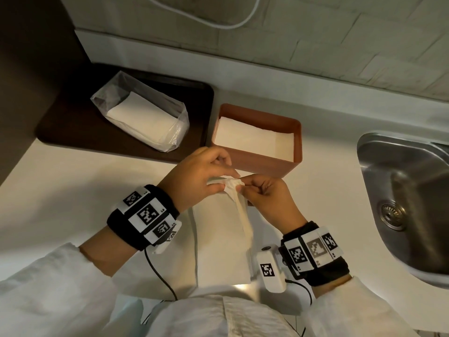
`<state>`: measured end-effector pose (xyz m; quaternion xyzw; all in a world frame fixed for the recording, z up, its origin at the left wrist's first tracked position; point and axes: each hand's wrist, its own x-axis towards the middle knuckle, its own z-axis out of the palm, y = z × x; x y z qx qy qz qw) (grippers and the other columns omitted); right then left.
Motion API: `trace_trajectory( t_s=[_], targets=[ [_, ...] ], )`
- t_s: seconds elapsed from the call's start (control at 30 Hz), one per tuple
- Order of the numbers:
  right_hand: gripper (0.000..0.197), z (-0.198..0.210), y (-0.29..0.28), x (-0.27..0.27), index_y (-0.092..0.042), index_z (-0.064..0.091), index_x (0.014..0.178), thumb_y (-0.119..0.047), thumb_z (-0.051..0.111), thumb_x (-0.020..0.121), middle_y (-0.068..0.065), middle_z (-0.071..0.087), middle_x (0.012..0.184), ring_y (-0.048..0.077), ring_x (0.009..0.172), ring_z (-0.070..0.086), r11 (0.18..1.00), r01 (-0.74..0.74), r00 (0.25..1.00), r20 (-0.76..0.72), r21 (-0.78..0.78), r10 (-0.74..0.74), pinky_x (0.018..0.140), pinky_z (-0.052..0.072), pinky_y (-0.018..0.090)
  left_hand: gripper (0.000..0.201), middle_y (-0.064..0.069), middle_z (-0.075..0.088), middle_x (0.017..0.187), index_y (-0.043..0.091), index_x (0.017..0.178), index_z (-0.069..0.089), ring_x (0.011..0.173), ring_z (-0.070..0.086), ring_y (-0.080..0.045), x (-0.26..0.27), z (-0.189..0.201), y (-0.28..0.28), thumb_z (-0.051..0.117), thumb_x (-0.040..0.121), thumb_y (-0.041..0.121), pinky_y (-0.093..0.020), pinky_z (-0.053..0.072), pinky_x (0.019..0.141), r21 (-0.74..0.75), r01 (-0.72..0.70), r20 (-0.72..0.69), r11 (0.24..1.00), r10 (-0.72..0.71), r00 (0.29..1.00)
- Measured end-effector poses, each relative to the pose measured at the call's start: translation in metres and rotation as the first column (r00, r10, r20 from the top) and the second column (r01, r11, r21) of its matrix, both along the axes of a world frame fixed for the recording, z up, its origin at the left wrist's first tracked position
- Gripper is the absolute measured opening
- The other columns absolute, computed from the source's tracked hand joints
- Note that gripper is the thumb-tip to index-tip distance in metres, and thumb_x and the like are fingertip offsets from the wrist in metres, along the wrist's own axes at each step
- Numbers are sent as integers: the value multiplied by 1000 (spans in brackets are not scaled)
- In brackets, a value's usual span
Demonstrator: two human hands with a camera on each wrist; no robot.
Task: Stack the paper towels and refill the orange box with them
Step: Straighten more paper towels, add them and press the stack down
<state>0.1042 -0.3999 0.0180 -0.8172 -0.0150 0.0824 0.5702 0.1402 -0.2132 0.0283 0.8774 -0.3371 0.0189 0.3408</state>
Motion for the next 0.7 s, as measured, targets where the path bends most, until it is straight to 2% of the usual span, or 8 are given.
trace_trajectory(
  t_s=[0.1, 0.2, 0.27, 0.33, 0.4, 0.53, 0.6, 0.7],
  targets=[
    [17, 0, 0, 1, -18, 72, 84, -7, 60, 85, 18, 68, 74, 30, 71, 63, 1000, -17, 1000, 16, -21, 18, 78, 54, 51, 21, -8, 60, 105, 19, 95, 71, 99, 41, -12, 2, 1, 2, 65, 75, 21, -31, 44, 79, 149, 70, 143, 986, -92, 986],
    [14, -1, 0, 3, -13, 73, 88, -7, 60, 84, 18, 68, 74, 31, 70, 61, 999, -25, 999, 32, -43, 26, 75, 55, 46, 19, -9, 62, 104, 19, 93, 70, 98, 43, -16, 4, 2, 3, 58, 79, 24, -36, 48, 75, 211, 105, 228, 972, -153, 961],
    [14, -1, -1, 4, -12, 73, 89, -7, 61, 84, 8, 70, 72, 24, 67, 61, 998, -33, 999, 34, -53, 35, 73, 54, 40, 14, -10, 64, 103, 18, 91, 70, 97, 44, -17, 5, 2, 4, 69, 76, 19, -35, 49, 72, 253, 142, 287, 957, -214, 934],
    [13, -2, -2, 5, -13, 73, 88, -7, 62, 84, -10, 68, 68, 11, 65, 60, 997, -39, 999, 26, -62, 41, 71, 52, 35, 17, -9, 64, 103, 18, 88, 70, 98, 43, -18, 6, 2, 5, 75, 72, 17, -35, 48, 72, 301, 151, 296, 942, -243, 924],
    [13, -2, -2, 6, -12, 73, 86, -7, 62, 83, -14, 66, 65, 10, 64, 59, 997, -35, 999, 27, -75, 37, 70, 51, 35, 13, -7, 63, 105, 19, 87, 68, 101, 41, -19, 6, 2, 3, 71, 74, 17, -37, 48, 76, 324, 140, 266, 936, -232, 936],
    [13, -3, -1, 6, -10, 72, 84, -5, 60, 84, 17, 69, 74, 38, 71, 60, 996, -10, 998, 53, -89, 14, 71, 52, 45, 14, -4, 63, 103, 20, 75, 65, 104, 39, -16, 4, 4, 3, 52, 77, 22, -34, 39, 84, 279, 102, 238, 955, -171, 956],
    [15, -3, 0, 6, -12, 72, 84, -5, 59, 85, 23, 68, 77, 40, 73, 61, 997, 15, 997, 70, -80, -10, 72, 53, 47, 13, -1, 63, 99, 22, 75, 65, 101, 40, -14, 2, 7, 4, 52, 77, 23, -29, 33, 86, 250, 97, 224, 963, -155, 962],
    [15, -2, 2, 5, -9, 72, 84, -3, 59, 84, 24, 67, 74, 36, 67, 60, 998, 17, 996, 92, -62, -11, 70, 52, 43, 16, 3, 64, 82, 24, 78, 62, 87, 43, -8, -2, 10, -2, 47, 76, 27, -24, 31, 84, 174, 124, 134, 977, -148, 980]
  ],
)
